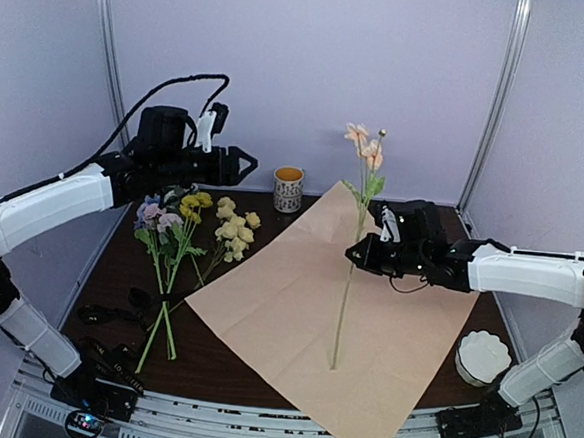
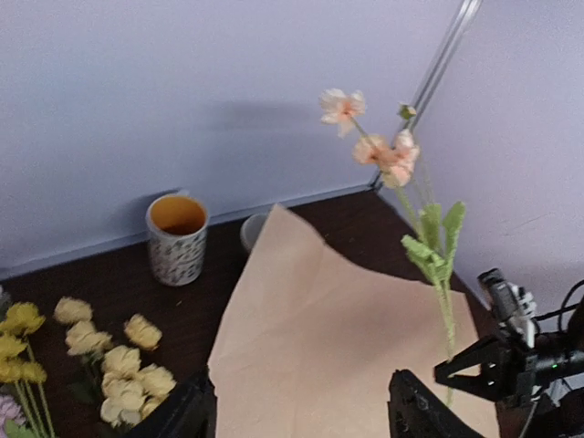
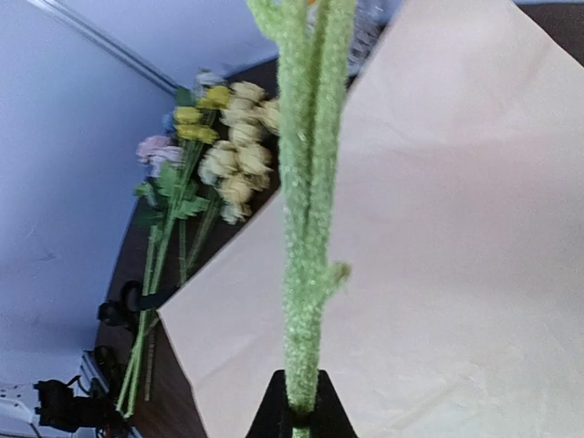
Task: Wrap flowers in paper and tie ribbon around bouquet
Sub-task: Pass from the left arm to the right, then place the fake flower on the flattened wrapping paper.
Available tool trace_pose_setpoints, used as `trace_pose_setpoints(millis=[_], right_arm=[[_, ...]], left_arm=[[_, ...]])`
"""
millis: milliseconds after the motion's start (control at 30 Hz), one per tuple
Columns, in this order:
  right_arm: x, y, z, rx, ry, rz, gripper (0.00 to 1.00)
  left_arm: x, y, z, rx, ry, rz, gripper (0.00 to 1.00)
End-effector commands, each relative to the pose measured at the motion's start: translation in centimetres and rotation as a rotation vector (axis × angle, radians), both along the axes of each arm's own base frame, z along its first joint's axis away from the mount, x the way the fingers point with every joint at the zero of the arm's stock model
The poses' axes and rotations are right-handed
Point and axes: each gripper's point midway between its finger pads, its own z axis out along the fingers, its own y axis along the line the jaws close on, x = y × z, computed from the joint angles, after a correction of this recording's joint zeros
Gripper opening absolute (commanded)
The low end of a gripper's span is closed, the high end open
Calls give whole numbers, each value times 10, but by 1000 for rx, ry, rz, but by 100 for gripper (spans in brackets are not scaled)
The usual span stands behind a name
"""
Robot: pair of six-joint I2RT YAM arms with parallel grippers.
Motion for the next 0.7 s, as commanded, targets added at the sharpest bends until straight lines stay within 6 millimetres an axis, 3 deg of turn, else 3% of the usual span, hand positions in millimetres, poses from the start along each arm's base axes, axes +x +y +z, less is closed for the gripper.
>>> trace_pose_setpoints(millis=[0, 100, 200, 333, 467, 500, 600, 667], right_arm=[[4, -36, -64, -78, 187, -125, 0], [11, -48, -85, -146, 220, -137, 0], [17, -53, -94, -271, 207, -119, 0], [18, -49, -98, -382, 153, -52, 0], [22, -54, -109, -444, 170, -68, 0], [22, -54, -114, -460, 186, -66, 3], [22, -58, -125, -514, 229, -73, 38], [24, -65, -126, -549, 232, -100, 49]], left_arm=[[13, 95, -155, 308, 378, 197, 67], [19, 139, -197, 351, 468, 306, 67], [20, 165, -233, 426, 534, 359, 66], [18, 176, -267, 475, 610, 367, 61], [20, 183, -283, 507, 637, 398, 52], [21, 185, -283, 507, 636, 407, 51], [20, 187, -274, 487, 616, 422, 51], [20, 192, -264, 472, 591, 449, 51]])
